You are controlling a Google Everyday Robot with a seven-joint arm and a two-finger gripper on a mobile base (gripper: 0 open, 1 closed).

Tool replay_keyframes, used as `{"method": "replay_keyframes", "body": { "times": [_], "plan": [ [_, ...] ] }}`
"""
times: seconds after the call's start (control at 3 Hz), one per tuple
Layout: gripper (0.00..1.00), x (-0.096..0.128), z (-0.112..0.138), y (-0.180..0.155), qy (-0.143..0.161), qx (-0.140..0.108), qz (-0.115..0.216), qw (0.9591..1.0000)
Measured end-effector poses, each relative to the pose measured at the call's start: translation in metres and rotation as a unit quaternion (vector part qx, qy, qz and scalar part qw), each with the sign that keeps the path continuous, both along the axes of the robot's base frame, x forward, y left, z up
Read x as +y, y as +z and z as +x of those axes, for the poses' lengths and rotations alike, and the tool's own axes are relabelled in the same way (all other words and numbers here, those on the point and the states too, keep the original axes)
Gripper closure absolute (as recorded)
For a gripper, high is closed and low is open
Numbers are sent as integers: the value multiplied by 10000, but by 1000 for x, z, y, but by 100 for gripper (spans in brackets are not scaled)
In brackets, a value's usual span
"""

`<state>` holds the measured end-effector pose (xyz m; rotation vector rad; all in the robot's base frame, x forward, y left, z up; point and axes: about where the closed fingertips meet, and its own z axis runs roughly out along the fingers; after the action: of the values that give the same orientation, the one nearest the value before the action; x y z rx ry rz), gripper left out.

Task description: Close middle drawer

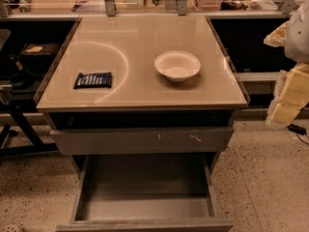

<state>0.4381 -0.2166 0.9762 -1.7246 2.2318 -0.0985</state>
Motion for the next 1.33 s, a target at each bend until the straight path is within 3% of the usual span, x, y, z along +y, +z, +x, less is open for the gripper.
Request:
{"method": "replay_keyframes", "body": {
  "times": [0.33,0.67,1.33],
  "plan": [
    [0,0,0,0,0,0,0,10000],
    [18,0,0,0,0,0,0,10000],
    [64,0,0,0,0,-1,0,10000]
  ]
}}
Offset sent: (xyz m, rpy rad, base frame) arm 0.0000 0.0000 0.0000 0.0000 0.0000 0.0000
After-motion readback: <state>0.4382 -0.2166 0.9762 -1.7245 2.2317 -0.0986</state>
